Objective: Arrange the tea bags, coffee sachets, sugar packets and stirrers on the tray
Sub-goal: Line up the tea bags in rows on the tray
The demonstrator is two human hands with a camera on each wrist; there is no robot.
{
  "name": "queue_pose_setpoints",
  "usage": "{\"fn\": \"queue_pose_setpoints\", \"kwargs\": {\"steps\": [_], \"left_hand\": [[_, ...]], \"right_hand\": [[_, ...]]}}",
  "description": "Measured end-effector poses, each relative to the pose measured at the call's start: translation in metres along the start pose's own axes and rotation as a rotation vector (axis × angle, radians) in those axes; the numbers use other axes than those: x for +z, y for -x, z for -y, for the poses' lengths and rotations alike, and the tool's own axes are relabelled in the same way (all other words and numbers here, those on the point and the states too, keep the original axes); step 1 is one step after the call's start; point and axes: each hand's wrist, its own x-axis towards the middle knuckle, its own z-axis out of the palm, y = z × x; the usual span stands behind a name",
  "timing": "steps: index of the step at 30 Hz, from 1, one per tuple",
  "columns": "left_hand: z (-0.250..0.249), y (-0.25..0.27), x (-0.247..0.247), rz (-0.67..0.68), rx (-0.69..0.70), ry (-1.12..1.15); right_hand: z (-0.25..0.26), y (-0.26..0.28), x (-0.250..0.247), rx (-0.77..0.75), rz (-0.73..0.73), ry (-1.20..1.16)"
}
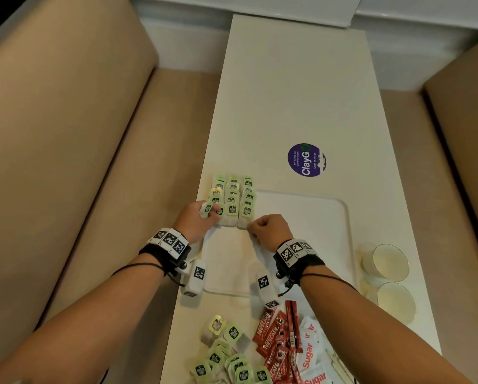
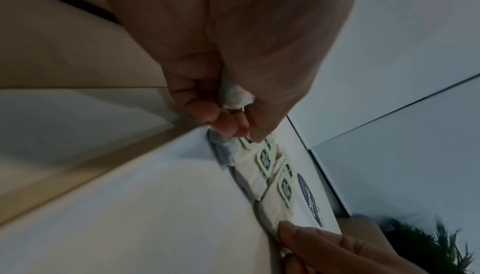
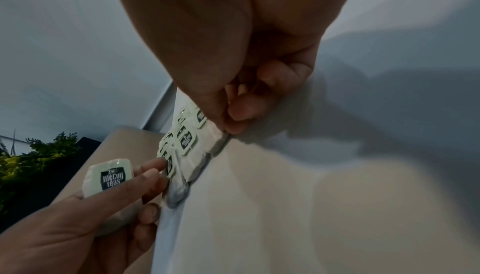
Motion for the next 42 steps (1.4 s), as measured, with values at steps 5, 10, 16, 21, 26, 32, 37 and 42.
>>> {"fn": "queue_pose_setpoints", "kwargs": {"steps": [5, 10, 16, 21, 26, 32, 37, 42], "left_hand": [[0.001, -0.001, -0.001, -0.021, -0.012, 0.055], [0.003, 0.004, -0.002, 0.049, -0.037, 0.167], [0.001, 0.015, -0.002, 0.239, -0.028, 0.244], [-0.005, 0.024, -0.002, 0.347, 0.041, 0.113], [-0.008, 0.027, -0.006, 0.37, 0.105, 0.015], [-0.003, 0.026, -0.013, 0.083, 0.192, -0.019], [0.007, 0.023, -0.016, 0.017, 0.206, 0.018], [0.015, 0.019, -0.015, -0.009, 0.185, 0.049]], "right_hand": [[0.004, -0.001, -0.003, 0.007, 0.02, -0.003], [0.005, -0.002, -0.004, 0.016, -0.013, -0.01], [0.013, 0.009, -0.001, -0.148, -0.032, -0.093], [0.035, 0.02, 0.009, -0.296, 0.18, -0.174], [0.044, 0.027, 0.017, -0.349, 0.206, -0.127], [0.042, 0.023, 0.022, -0.316, 0.098, -0.191], [0.038, 0.022, 0.029, -0.299, 0.087, -0.195], [0.031, 0.023, 0.039, -0.284, 0.106, -0.052]]}}
